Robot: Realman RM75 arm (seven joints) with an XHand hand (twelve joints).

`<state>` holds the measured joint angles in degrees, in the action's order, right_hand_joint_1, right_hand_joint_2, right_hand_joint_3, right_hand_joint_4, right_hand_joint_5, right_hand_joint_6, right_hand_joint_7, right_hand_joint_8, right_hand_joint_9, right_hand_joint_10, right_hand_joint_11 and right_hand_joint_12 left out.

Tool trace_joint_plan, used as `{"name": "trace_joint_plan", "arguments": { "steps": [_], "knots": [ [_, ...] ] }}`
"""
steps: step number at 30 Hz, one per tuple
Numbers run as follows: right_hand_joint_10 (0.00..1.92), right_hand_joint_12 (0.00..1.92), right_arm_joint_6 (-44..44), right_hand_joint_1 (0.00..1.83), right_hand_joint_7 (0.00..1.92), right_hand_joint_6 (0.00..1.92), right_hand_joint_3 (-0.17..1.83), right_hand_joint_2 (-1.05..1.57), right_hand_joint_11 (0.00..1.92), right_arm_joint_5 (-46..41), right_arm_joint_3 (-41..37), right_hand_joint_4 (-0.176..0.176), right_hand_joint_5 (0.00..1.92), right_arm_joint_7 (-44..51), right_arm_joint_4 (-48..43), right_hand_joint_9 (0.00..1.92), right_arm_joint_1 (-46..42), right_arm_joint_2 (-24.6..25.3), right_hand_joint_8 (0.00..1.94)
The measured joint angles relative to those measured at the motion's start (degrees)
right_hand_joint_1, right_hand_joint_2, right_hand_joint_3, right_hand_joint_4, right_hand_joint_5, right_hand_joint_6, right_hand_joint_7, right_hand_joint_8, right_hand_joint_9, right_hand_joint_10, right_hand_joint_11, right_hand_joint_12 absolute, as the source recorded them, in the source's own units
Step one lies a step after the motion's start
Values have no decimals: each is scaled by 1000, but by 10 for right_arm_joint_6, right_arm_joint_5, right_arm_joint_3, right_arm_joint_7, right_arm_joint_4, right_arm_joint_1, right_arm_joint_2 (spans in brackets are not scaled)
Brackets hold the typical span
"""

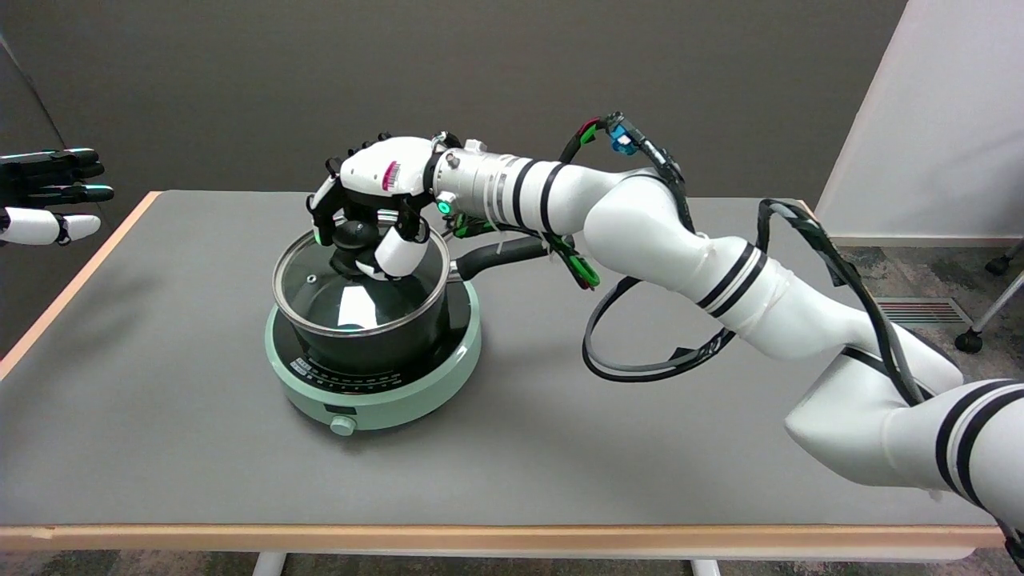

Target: Pick up the pot lid.

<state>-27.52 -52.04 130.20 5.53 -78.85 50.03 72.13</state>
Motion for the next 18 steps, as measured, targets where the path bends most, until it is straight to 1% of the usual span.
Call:
{"name": "trace_joint_plan", "arguments": {
  "steps": [3,4,5,6,7,8,9,11,12,14,16,18],
  "knots": [
    [727,1105,0,1018,944,863,915,707,559,-2,0,176,747,0,1,847,0,0,590],
    [746,1116,0,983,947,1081,626,876,565,-2,0,176,770,0,1,850,0,0,623],
    [772,1115,0,1033,958,1325,270,1066,571,-3,0,108,784,0,2,851,1,-1,776],
    [813,1118,0,1194,973,1352,203,1076,587,-4,0,-4,773,0,2,853,1,-1,1016],
    [866,1147,0,1193,970,1326,230,1059,609,-4,-1,11,789,0,3,862,2,-1,1046],
    [895,1157,0,1193,968,1317,243,1052,617,-4,-1,14,793,0,3,863,3,-1,1060],
    [969,1168,0,1191,956,1303,278,1037,638,-6,-2,22,801,0,3,857,3,-1,1106],
    [1023,1200,0,1192,952,1287,304,1023,648,-8,-2,25,808,0,3,852,3,-2,1130],
    [1094,1226,0,1361,932,1072,487,893,655,-8,-2,176,781,0,3,832,3,-3,1199],
    [1138,1251,0,1361,928,1077,507,886,654,-10,-2,176,774,0,3,833,3,-3,1213],
    [1140,1250,1,1355,898,1064,519,897,667,-13,-2,176,781,0,2,842,2,-3,1270],
    [1152,1270,1,1357,903,1065,523,892,662,-16,-2,176,779,0,1,843,1,-3,1263]
  ]
}}
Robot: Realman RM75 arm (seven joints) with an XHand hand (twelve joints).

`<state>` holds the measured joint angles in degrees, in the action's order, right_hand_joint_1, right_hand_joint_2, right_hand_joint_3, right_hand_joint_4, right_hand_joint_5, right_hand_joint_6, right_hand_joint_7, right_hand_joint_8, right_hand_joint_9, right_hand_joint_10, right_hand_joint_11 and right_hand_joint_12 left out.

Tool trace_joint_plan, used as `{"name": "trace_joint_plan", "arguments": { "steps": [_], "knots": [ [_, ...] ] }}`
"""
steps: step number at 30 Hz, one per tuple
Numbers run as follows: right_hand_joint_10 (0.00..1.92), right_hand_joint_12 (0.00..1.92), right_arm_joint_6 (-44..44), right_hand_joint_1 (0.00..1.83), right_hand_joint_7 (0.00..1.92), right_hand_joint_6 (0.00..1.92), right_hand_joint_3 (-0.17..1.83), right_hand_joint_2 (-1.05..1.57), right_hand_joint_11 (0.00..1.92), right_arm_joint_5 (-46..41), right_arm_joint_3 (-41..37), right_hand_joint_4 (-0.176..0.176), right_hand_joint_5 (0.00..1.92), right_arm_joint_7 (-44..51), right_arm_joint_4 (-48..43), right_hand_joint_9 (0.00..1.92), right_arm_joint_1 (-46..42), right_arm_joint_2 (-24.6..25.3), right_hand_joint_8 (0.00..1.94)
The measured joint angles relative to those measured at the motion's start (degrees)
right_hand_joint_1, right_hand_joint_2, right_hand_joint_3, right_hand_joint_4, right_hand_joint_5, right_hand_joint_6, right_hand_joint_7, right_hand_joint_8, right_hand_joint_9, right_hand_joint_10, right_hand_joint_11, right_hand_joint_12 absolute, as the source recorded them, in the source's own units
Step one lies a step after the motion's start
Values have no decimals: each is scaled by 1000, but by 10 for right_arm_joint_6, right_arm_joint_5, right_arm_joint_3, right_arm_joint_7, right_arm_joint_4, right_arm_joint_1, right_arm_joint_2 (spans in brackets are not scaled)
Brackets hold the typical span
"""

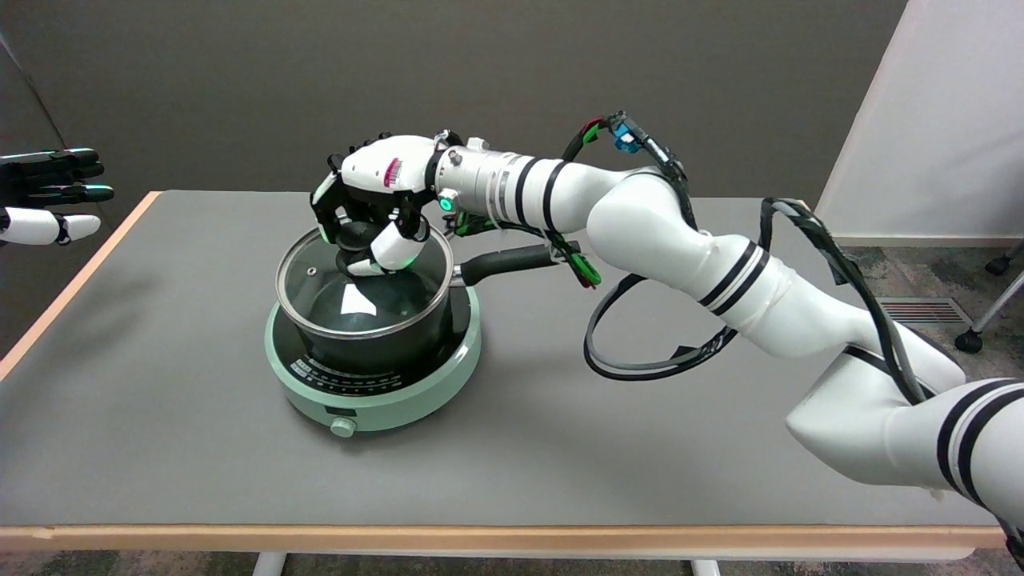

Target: Pick up the pot lid.

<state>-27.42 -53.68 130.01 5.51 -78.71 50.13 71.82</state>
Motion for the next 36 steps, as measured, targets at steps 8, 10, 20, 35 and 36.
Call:
{"name": "trace_joint_plan", "arguments": {
  "steps": [8,10,20,35,36],
  "knots": [
    [1208,1355,4,1361,922,1071,549,869,656,-5,1,176,774,0,-2,848,-3,-1,1243],
    [1227,1364,4,1361,922,1080,550,869,656,-5,1,176,767,0,-2,846,-3,-1,1245],
    [1321,1395,4,1362,932,1209,554,862,673,-8,1,176,721,5,-5,848,-3,1,1233],
    [1387,1472,5,1362,928,1283,574,855,667,-17,0,176,693,11,-8,840,7,7,1246],
    [1389,1472,5,1363,929,1284,575,854,667,-17,0,176,693,11,-8,841,9,8,1246]
  ]
}}
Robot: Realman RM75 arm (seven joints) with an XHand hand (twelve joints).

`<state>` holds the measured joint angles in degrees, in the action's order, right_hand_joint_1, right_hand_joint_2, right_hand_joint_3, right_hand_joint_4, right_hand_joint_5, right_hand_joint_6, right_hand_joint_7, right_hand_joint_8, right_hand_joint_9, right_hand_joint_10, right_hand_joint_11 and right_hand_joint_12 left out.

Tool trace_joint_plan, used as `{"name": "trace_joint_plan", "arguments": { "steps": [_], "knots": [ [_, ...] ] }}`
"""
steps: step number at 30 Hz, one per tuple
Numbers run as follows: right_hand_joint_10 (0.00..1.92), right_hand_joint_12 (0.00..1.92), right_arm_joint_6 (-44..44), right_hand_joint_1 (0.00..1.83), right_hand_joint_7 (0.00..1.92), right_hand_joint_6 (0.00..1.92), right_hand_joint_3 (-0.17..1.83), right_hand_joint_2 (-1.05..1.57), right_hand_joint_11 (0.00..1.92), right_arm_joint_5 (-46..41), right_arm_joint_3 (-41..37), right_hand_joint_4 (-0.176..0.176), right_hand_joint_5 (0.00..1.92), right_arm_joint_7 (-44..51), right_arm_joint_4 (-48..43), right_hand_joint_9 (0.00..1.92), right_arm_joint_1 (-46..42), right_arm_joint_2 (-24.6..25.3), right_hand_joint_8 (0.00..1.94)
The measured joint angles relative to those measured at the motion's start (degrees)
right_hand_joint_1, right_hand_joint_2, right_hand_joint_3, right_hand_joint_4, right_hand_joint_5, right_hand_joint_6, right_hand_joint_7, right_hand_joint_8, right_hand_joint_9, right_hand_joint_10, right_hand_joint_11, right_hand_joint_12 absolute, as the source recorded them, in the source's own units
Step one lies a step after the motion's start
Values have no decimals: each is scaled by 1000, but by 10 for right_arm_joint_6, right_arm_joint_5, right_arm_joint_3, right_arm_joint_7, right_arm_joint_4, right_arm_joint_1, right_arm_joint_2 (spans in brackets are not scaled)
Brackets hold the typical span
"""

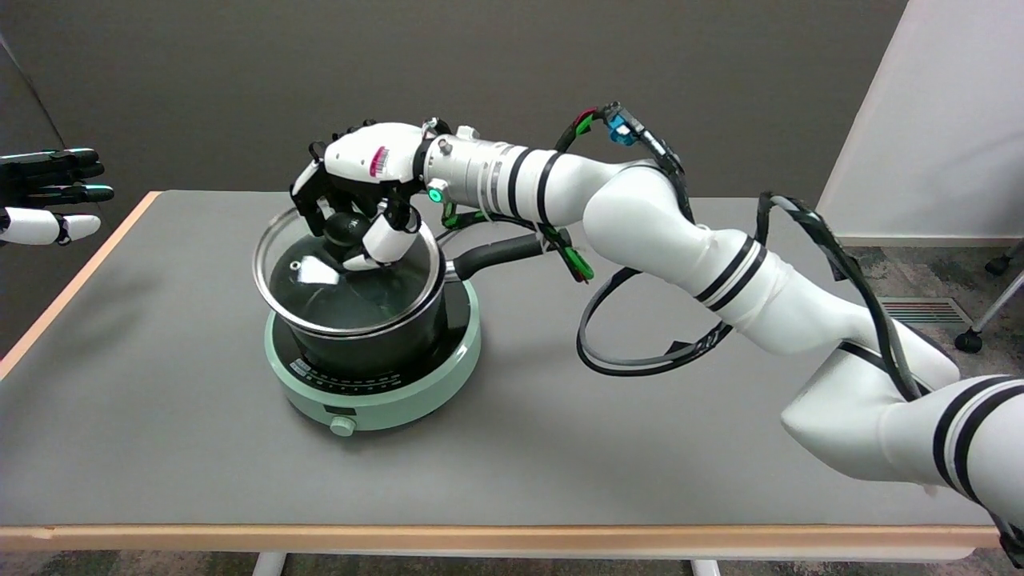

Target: Pick up the pot lid.

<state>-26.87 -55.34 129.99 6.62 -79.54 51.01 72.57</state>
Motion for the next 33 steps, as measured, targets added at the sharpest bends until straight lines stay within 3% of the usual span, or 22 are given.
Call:
{"name": "trace_joint_plan", "arguments": {
  "steps": [33],
  "knots": [
    [1421,1487,-20,1363,926,1289,582,852,657,-2,1,176,686,2,55,842,107,-12,1254]
  ]
}}
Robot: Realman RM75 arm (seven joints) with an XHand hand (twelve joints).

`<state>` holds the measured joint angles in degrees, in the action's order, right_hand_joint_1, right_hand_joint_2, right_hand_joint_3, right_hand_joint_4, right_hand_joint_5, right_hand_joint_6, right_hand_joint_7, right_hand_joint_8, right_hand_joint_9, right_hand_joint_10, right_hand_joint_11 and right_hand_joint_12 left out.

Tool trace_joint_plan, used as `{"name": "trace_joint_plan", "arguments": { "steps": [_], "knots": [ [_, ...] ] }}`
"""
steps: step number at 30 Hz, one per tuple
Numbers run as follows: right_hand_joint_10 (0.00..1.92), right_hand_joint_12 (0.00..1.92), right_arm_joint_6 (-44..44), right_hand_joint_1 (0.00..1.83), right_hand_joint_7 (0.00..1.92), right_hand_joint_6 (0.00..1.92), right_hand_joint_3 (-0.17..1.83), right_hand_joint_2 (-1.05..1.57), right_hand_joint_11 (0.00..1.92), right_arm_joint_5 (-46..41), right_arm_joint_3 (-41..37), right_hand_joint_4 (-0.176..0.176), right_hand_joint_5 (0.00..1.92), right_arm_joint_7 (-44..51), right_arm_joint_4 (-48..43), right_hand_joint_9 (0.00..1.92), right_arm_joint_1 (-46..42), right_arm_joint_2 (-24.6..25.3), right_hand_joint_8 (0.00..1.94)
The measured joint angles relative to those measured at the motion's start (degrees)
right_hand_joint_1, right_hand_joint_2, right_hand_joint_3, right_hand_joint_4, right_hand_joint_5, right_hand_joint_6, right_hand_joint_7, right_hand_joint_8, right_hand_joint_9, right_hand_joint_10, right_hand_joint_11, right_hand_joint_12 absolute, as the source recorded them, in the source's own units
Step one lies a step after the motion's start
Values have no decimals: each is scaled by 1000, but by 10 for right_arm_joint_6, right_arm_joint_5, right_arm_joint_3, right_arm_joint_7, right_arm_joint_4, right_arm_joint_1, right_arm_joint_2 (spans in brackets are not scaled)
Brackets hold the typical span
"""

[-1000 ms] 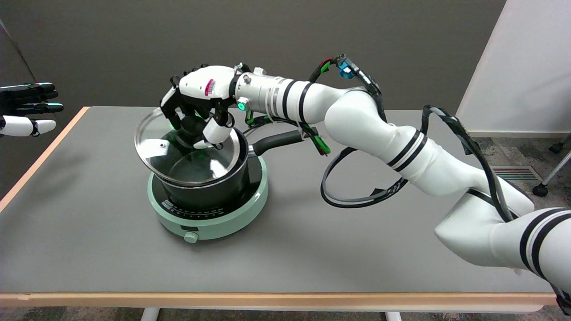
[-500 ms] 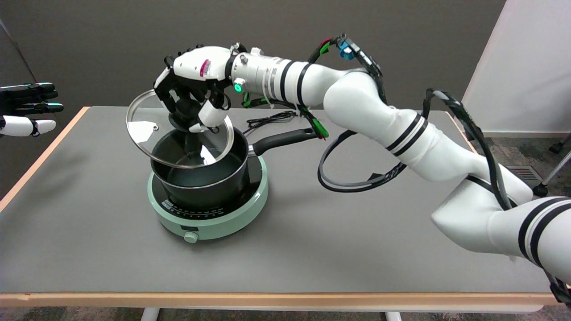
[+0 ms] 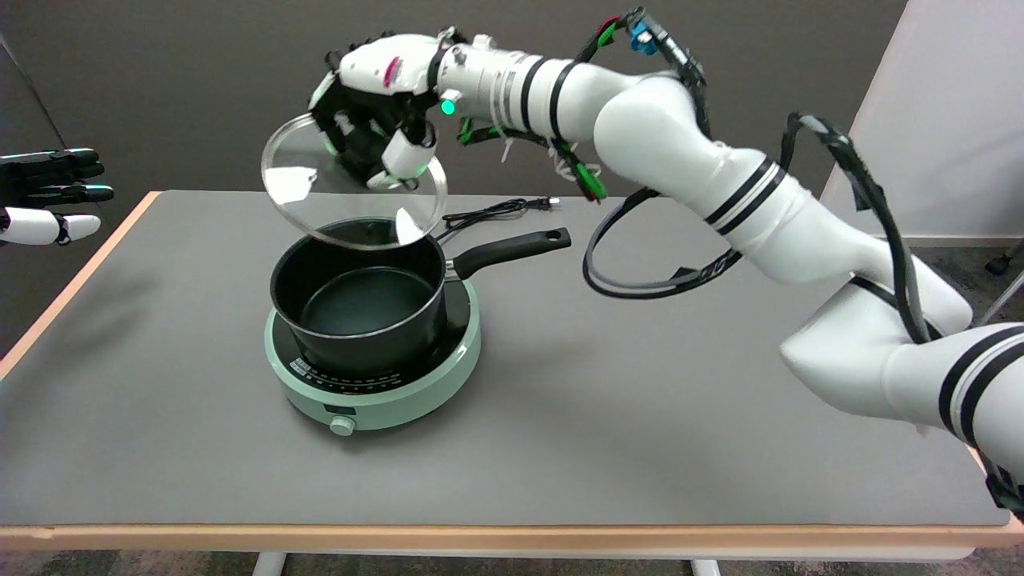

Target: Pick up the pot lid.

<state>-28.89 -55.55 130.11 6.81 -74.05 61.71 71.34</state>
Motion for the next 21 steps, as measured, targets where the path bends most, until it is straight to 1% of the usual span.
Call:
{"name": "trace_joint_plan", "arguments": {
  "steps": [10,21],
  "knots": [
    [1430,1491,0,1363,925,1293,584,852,659,39,-11,176,682,0,69,840,39,-29,1257],
    [1433,1494,-9,1363,924,1294,584,852,661,88,-47,176,681,1,127,840,58,-77,1257]
  ]
}}
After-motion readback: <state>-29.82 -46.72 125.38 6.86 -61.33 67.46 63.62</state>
